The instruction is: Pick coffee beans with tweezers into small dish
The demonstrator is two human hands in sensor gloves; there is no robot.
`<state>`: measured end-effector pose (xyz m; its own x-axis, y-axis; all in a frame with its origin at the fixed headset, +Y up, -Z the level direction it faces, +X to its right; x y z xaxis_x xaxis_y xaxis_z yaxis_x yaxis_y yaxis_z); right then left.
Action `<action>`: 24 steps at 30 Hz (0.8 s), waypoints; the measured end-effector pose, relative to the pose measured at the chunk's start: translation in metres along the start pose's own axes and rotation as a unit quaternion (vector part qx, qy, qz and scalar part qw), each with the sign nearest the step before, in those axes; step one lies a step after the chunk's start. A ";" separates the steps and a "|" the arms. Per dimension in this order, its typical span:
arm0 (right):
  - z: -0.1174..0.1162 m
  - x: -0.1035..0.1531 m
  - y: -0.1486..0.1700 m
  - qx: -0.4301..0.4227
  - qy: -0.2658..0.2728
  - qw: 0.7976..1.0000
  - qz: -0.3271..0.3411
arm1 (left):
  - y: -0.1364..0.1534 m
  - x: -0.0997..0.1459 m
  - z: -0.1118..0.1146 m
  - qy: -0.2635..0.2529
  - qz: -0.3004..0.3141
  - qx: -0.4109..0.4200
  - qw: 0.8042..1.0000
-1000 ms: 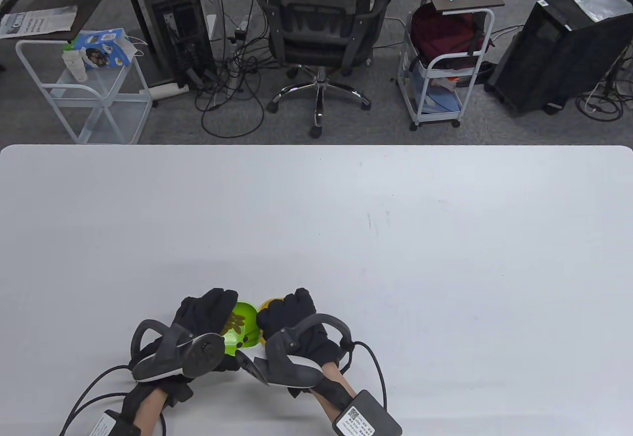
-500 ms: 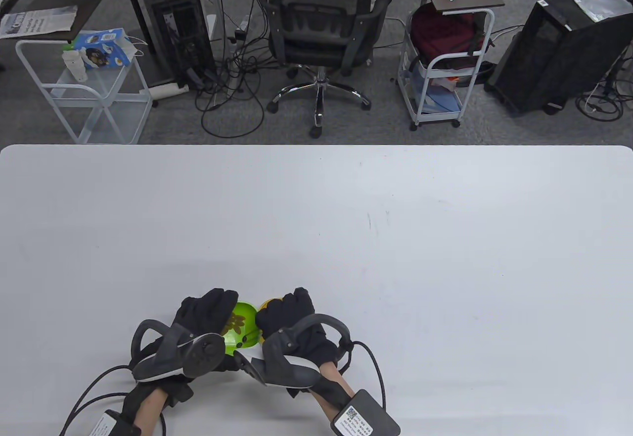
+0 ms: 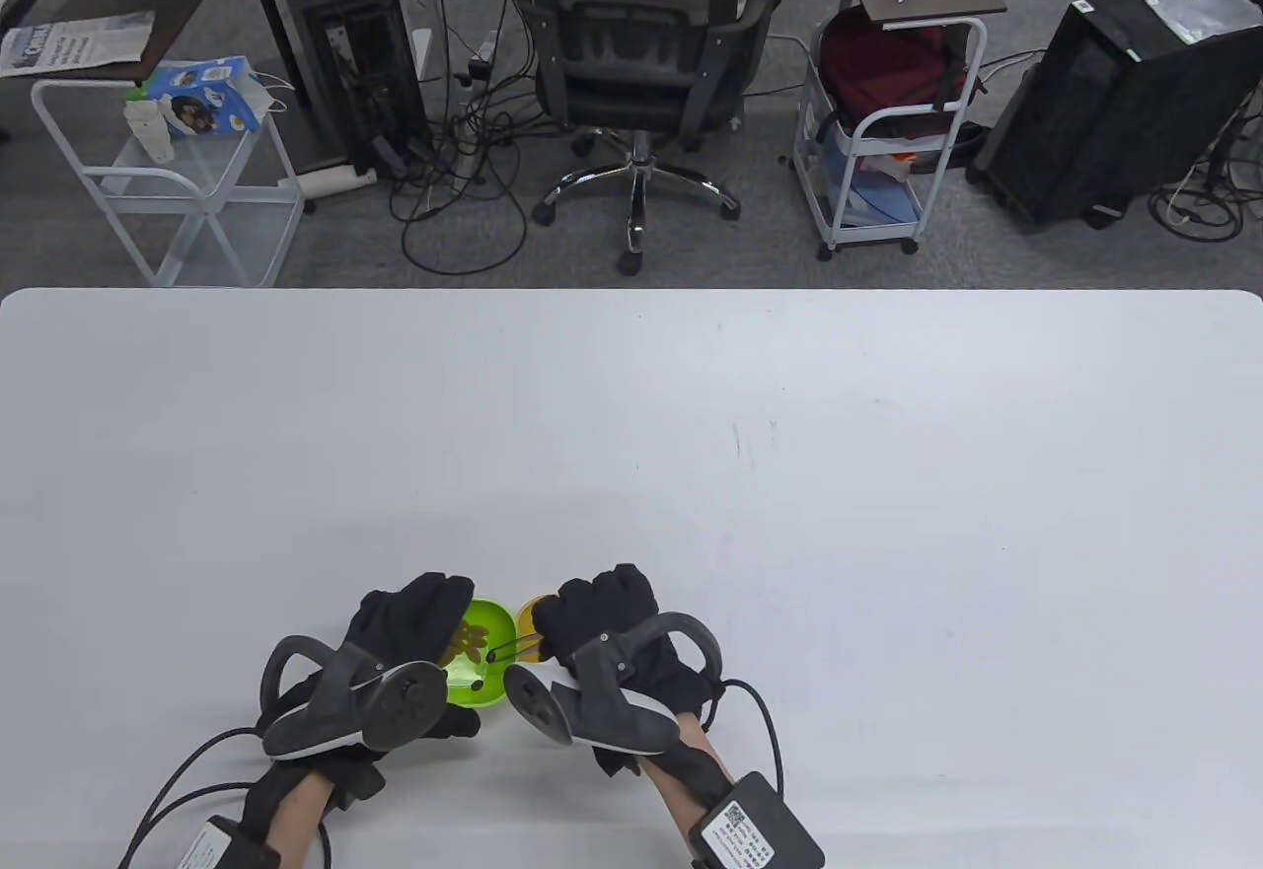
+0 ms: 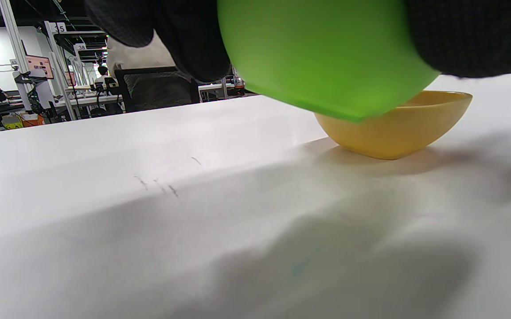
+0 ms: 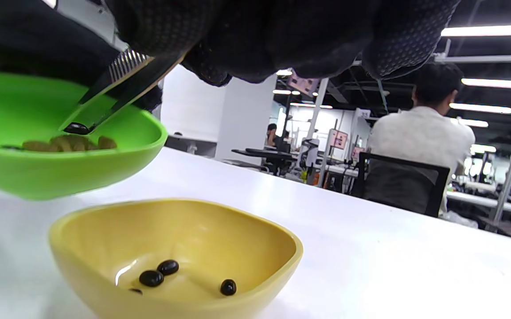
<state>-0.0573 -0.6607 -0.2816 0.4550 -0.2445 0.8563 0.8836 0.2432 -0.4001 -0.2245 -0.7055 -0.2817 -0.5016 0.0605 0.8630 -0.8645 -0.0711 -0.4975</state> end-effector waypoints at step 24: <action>-0.045 0.017 0.076 -0.158 -0.063 0.979 -0.109 | -0.003 0.007 -0.005 -0.017 0.013 0.011 1.000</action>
<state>0.0228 -0.6889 -0.3123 0.2520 -0.1364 0.9581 0.9573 -0.1101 -0.2675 -0.2253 -0.7003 -0.2744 -0.5226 0.0243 0.8522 -0.8500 -0.0933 -0.5185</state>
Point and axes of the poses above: the tracker on the back of each hand, its own y axis roughly to the little-finger side, its own x axis roughly from the fingertips to the wrist, z = x × y, the point moved 3 cm from there along -x, roughly from the wrist to the fingertips, and after that the axes turned 9 degrees about x, right-handed, at the moved point
